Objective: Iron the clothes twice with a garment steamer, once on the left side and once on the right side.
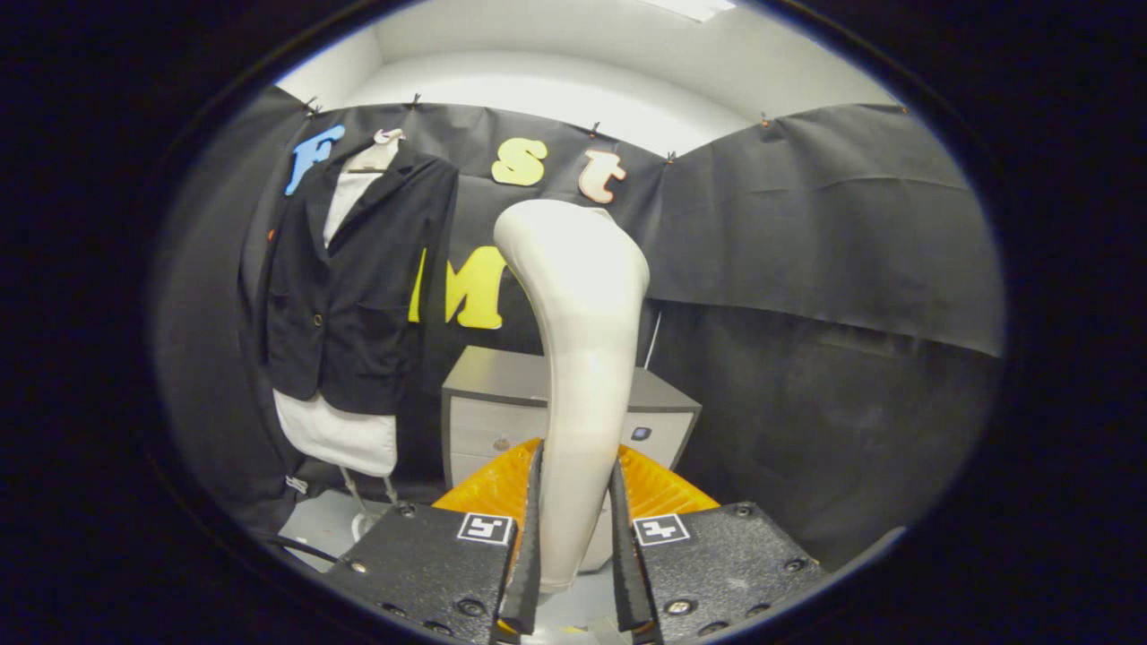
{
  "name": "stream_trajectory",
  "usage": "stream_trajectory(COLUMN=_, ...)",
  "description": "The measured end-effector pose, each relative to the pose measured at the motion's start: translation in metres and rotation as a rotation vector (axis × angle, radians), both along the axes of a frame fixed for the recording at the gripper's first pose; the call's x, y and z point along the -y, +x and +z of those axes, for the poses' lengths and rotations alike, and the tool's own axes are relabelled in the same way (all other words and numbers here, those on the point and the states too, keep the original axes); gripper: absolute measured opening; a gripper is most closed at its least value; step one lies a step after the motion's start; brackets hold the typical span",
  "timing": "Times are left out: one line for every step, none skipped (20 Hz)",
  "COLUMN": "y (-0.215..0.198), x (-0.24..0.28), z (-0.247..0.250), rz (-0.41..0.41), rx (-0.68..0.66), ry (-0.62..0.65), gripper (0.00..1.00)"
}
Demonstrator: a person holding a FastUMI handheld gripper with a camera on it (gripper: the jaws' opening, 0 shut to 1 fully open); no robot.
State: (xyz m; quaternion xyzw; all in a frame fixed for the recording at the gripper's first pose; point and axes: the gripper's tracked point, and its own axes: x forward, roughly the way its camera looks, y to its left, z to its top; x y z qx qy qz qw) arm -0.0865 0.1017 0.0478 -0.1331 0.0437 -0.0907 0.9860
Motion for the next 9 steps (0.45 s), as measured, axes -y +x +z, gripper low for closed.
stream_trajectory(y=0.0, x=0.01, z=0.004, rz=-0.007, rx=0.005, ry=0.009, gripper=0.36)
stream_trajectory(y=0.001, x=0.02, z=0.008, rz=-0.021, rx=0.011, ry=0.007, gripper=0.36)
stream_trajectory(y=0.001, x=0.03, z=0.01, rz=-0.036, rx=0.016, ry=0.005, gripper=0.36)
stream_trajectory(y=0.001, x=0.036, z=0.009, rz=-0.045, rx=0.015, ry=0.01, gripper=0.36)
stream_trajectory(y=0.0, x=0.039, z=0.006, rz=-0.046, rx=0.01, ry=0.015, gripper=0.36)
stream_trajectory(y=0.0, x=0.043, z=0.004, rz=-0.044, rx=0.004, ry=0.013, gripper=0.36)
stream_trajectory(y=0.002, x=0.047, z=0.001, rz=-0.042, rx=-0.002, ry=0.011, gripper=0.36)
stream_trajectory(y=0.003, x=0.049, z=-0.001, rz=-0.039, rx=-0.008, ry=0.016, gripper=0.36)
stream_trajectory(y=0.003, x=0.053, z=-0.002, rz=-0.034, rx=-0.012, ry=0.025, gripper=0.36)
